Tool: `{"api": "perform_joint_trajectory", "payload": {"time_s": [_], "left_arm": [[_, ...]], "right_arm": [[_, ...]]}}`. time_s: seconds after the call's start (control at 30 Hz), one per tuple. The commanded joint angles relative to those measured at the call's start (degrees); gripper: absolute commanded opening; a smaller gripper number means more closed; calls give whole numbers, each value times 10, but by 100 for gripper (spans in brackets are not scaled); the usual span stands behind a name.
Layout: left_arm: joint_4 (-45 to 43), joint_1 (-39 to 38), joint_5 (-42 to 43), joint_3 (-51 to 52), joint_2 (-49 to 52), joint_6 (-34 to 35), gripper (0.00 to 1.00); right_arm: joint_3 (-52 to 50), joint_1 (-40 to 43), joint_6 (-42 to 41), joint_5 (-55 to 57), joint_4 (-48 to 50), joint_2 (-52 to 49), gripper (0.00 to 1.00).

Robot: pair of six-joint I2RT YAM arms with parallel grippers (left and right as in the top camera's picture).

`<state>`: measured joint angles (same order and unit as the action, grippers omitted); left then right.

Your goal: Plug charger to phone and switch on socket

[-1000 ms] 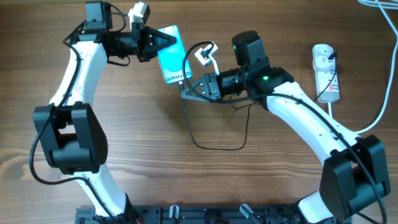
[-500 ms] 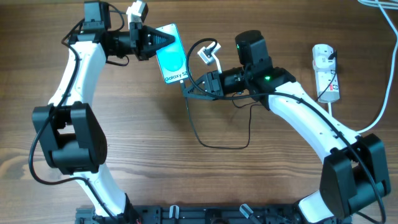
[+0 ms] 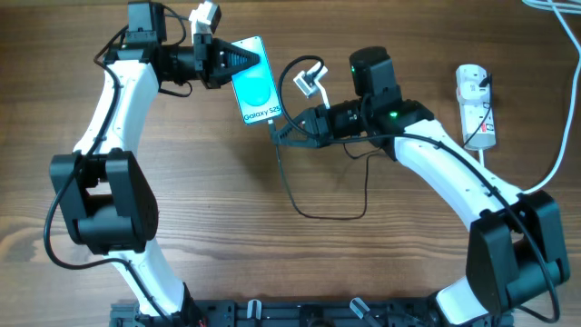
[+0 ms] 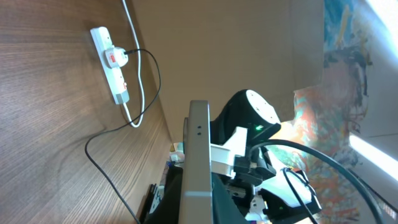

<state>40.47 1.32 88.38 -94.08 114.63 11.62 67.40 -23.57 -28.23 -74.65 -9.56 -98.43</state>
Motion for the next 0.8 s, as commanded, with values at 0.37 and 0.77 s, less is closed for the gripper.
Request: {"api": "perform_joint_trajectory", "payload": {"time_s": [0.37, 0.77], "left_arm": [[0, -9, 20, -4, -21, -5, 4], [0, -19, 20, -4, -21, -5, 4]], "right_arm": [[-6, -6, 24, -21, -1, -8, 4], [-6, -6, 24, -3, 0, -8, 4]]}}
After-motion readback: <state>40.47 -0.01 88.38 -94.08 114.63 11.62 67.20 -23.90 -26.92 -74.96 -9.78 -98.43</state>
